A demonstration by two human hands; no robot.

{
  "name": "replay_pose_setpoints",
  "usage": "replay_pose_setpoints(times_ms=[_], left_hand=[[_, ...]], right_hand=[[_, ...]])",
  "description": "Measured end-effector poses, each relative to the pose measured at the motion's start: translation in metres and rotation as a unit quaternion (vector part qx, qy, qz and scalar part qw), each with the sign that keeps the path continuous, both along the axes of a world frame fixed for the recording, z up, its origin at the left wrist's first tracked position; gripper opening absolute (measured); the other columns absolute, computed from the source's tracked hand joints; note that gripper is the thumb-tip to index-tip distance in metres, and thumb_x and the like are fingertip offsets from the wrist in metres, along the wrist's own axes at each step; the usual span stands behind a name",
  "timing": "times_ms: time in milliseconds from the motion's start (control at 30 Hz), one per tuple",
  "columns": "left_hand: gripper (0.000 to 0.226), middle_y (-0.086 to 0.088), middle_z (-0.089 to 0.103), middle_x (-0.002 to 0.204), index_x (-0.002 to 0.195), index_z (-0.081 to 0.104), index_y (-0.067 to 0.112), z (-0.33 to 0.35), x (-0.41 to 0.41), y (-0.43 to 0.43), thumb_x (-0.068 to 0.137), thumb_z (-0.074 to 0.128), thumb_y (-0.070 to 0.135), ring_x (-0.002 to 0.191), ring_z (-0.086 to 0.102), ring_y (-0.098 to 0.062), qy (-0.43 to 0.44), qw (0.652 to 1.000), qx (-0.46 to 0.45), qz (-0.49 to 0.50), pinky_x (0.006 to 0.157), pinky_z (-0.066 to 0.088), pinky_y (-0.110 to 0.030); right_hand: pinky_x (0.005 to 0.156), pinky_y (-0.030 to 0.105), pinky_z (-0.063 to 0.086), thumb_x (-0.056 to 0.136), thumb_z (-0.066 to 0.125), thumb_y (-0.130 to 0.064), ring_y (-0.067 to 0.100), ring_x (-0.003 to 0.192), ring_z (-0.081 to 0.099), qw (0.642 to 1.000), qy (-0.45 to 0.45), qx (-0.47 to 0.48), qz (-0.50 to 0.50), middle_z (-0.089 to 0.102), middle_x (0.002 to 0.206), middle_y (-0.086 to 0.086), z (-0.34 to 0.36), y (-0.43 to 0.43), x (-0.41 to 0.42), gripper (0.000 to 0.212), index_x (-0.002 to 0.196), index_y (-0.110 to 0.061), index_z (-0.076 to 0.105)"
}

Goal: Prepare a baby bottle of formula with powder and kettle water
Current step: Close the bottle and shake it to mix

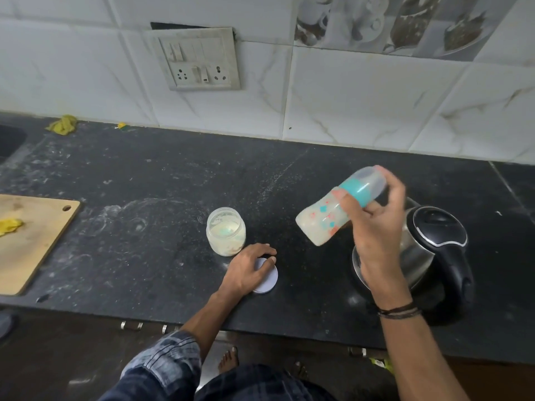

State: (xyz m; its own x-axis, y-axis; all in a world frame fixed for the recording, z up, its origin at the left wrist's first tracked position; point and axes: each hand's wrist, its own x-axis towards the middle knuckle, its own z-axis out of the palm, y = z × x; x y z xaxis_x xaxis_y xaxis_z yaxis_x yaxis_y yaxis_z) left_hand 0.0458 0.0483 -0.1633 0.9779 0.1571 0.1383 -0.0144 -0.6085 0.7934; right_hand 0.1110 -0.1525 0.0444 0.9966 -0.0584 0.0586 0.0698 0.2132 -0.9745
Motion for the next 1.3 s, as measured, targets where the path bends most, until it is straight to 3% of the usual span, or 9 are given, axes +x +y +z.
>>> replay_pose_setpoints(times_ms=[100, 267, 400, 567, 700, 867, 967, 1033, 1300], left_hand=[[0.027, 0.012, 0.070, 0.116, 0.110, 0.073, 0.022, 0.002, 0.001, -0.002, 0.092, 0.058, 0.037, 0.116, 0.055, 0.004, -0.004, 1.000, -0.001, -0.001, 0.098, 0.043, -0.021], [0.028, 0.013, 0.069, 0.118, 0.110, 0.073, 0.024, 0.001, -0.001, 0.000, 0.093, 0.057, 0.039, 0.118, 0.055, 0.003, -0.001, 1.000, -0.001, -0.002, 0.099, 0.043, -0.023], [0.027, 0.013, 0.070, 0.117, 0.110, 0.072, 0.024, 0.003, 0.000, -0.002, 0.093, 0.057, 0.038, 0.119, 0.054, 0.004, 0.001, 1.000, -0.001, 0.000, 0.099, 0.043, -0.023], [0.028, 0.015, 0.069, 0.118, 0.110, 0.072, 0.024, 0.002, -0.001, 0.000, 0.092, 0.057, 0.038, 0.119, 0.054, 0.003, 0.005, 1.000, -0.004, -0.002, 0.098, 0.042, -0.021], [0.027, 0.014, 0.070, 0.117, 0.110, 0.073, 0.023, 0.004, 0.000, -0.002, 0.092, 0.057, 0.037, 0.118, 0.055, 0.003, 0.002, 1.000, -0.003, 0.003, 0.097, 0.042, -0.020], [0.027, 0.013, 0.070, 0.116, 0.110, 0.073, 0.022, 0.004, -0.001, -0.002, 0.092, 0.058, 0.035, 0.118, 0.054, 0.006, -0.001, 1.000, -0.006, -0.003, 0.096, 0.040, -0.015], [0.026, 0.012, 0.070, 0.116, 0.109, 0.073, 0.021, 0.005, -0.001, -0.003, 0.091, 0.059, 0.034, 0.117, 0.053, 0.008, -0.003, 1.000, -0.007, 0.004, 0.095, 0.039, -0.012], [0.027, 0.014, 0.070, 0.115, 0.109, 0.073, 0.021, 0.004, -0.002, -0.002, 0.091, 0.059, 0.035, 0.115, 0.051, 0.009, -0.004, 1.000, -0.002, 0.004, 0.094, 0.036, -0.008], [0.027, 0.019, 0.068, 0.116, 0.110, 0.072, 0.026, 0.000, 0.000, 0.000, 0.092, 0.057, 0.040, 0.118, 0.052, 0.010, 0.004, 1.000, 0.003, 0.001, 0.095, 0.037, -0.011]], right_hand=[[0.072, 0.037, 0.060, 0.093, 0.073, -0.008, 0.015, 0.095, 0.074, 0.991, -0.009, 0.088, -0.102, 0.072, 0.105, -0.007, 0.005, -0.002, 0.003, 0.061, 0.143, -0.014, 0.038], [0.066, 0.036, 0.058, 0.092, 0.075, -0.009, 0.013, 0.090, 0.074, 0.999, 0.017, 0.019, -0.025, 0.075, 0.095, -0.010, -0.003, 0.002, 0.001, 0.054, 0.135, -0.023, 0.045], [0.075, 0.039, 0.059, 0.096, 0.069, -0.011, 0.008, 0.091, 0.073, 0.992, 0.002, 0.071, -0.101, 0.074, 0.088, -0.023, 0.000, -0.002, 0.005, 0.058, 0.143, -0.016, 0.035], [0.071, 0.034, 0.060, 0.091, 0.076, -0.010, 0.021, 0.100, 0.074, 1.000, 0.018, 0.018, -0.009, 0.075, 0.111, -0.001, -0.001, 0.003, -0.002, 0.058, 0.137, -0.025, 0.044], [0.075, 0.038, 0.061, 0.096, 0.070, -0.011, 0.012, 0.095, 0.074, 0.995, 0.004, 0.063, -0.075, 0.075, 0.095, -0.020, 0.004, 0.003, 0.004, 0.054, 0.138, -0.023, 0.038], [0.080, 0.040, 0.062, 0.090, 0.076, -0.008, 0.021, 0.102, 0.073, 0.999, 0.004, 0.032, -0.024, 0.069, 0.118, 0.005, 0.004, 0.004, -0.001, 0.059, 0.137, -0.024, 0.044], [0.078, 0.041, 0.061, 0.095, 0.072, -0.013, 0.015, 0.101, 0.074, 0.993, -0.009, 0.072, -0.090, 0.068, 0.114, -0.003, 0.007, 0.000, 0.002, 0.060, 0.142, -0.018, 0.036], [0.070, 0.034, 0.061, 0.094, 0.072, -0.011, 0.015, 0.097, 0.075, 1.000, 0.006, 0.013, -0.027, 0.072, 0.103, -0.010, 0.005, 0.001, 0.001, 0.057, 0.139, -0.020, 0.040], [0.069, 0.034, 0.061, 0.094, 0.073, -0.012, 0.015, 0.097, 0.074, 0.999, 0.016, 0.006, -0.034, 0.072, 0.108, -0.006, 0.005, -0.004, -0.003, 0.056, 0.138, -0.021, 0.041]])
